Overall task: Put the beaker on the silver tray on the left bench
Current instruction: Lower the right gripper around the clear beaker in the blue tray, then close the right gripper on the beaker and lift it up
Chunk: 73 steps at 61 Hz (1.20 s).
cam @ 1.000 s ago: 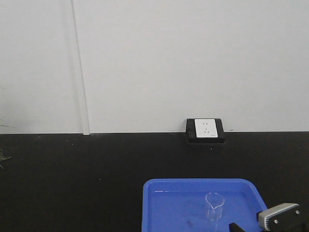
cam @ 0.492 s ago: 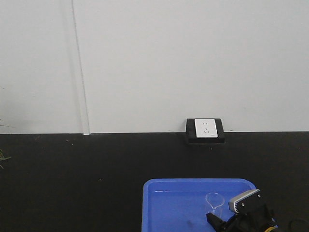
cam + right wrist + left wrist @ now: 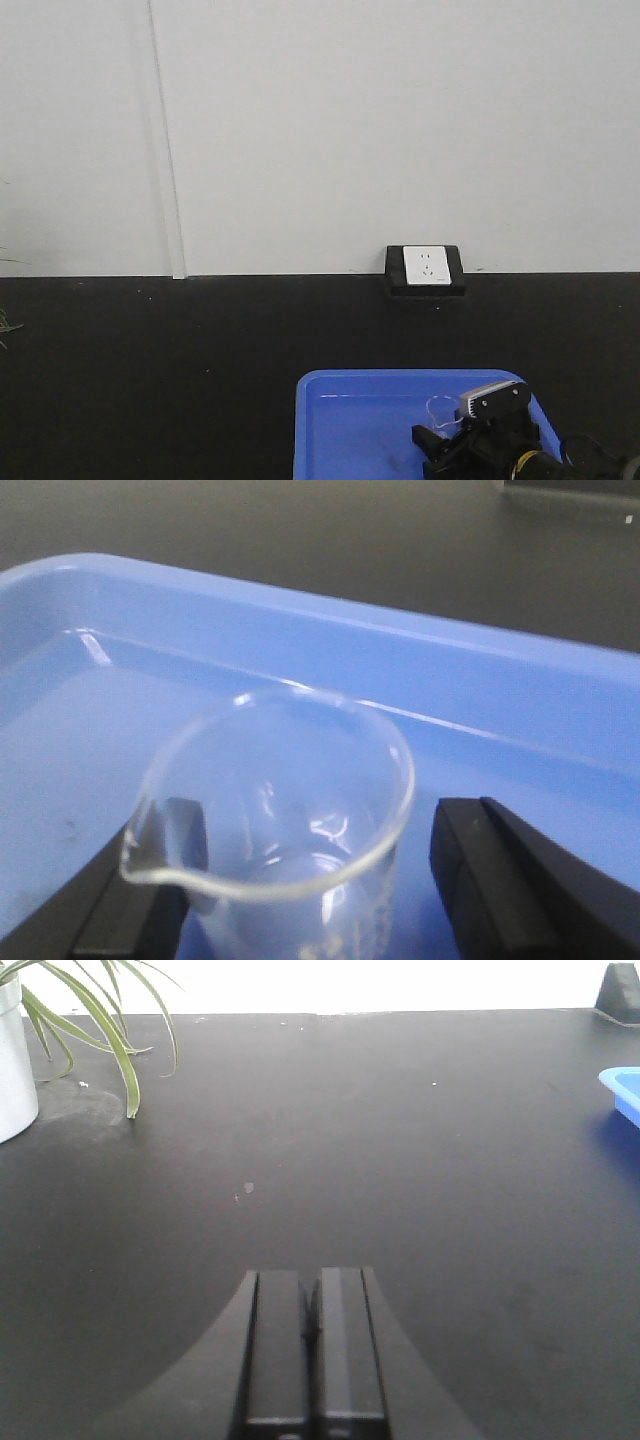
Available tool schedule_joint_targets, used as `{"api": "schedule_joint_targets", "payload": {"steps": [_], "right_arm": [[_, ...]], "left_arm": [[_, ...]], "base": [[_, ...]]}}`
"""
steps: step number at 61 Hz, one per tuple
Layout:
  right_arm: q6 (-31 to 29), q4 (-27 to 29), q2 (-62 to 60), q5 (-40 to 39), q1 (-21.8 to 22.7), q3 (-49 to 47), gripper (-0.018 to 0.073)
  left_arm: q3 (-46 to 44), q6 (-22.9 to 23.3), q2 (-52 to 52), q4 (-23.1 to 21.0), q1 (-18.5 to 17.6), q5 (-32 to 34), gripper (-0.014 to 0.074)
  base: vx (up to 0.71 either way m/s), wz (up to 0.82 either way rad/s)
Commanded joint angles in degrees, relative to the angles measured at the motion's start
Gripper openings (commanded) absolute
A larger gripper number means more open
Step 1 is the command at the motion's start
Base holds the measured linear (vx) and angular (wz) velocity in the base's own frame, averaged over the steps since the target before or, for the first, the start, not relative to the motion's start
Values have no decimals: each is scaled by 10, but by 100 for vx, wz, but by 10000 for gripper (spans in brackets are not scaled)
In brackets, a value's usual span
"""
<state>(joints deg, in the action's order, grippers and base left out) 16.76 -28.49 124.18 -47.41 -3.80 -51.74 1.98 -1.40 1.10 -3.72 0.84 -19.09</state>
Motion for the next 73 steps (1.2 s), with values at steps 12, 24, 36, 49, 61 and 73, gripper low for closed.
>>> {"api": "schedule_joint_targets", "payload": {"steps": [12, 24, 36, 49, 61, 73], "right_arm": [[12, -32, -37, -38, -1, -17, 403], [59, -146, -115, -9, -1, -17, 181], [171, -218, -223, 23, -26, -17, -15], [248, -253, -342, 106, -98, -17, -15], [290, -248, -434, 180, -162, -17, -14], [318, -249, -489, 234, -197, -17, -14]], "left_arm": [[11, 0, 4, -3, -4, 48, 1], [11, 0, 4, -3, -4, 48, 1], [11, 0, 4, -3, -4, 48, 1], [11, 0, 4, -3, -4, 48, 1], [11, 0, 4, -3, -4, 48, 1], [11, 0, 4, -3, -4, 48, 1]], "base": [[0, 0], [0, 0], [0, 0], [0, 0], [0, 0], [0, 0]]}}
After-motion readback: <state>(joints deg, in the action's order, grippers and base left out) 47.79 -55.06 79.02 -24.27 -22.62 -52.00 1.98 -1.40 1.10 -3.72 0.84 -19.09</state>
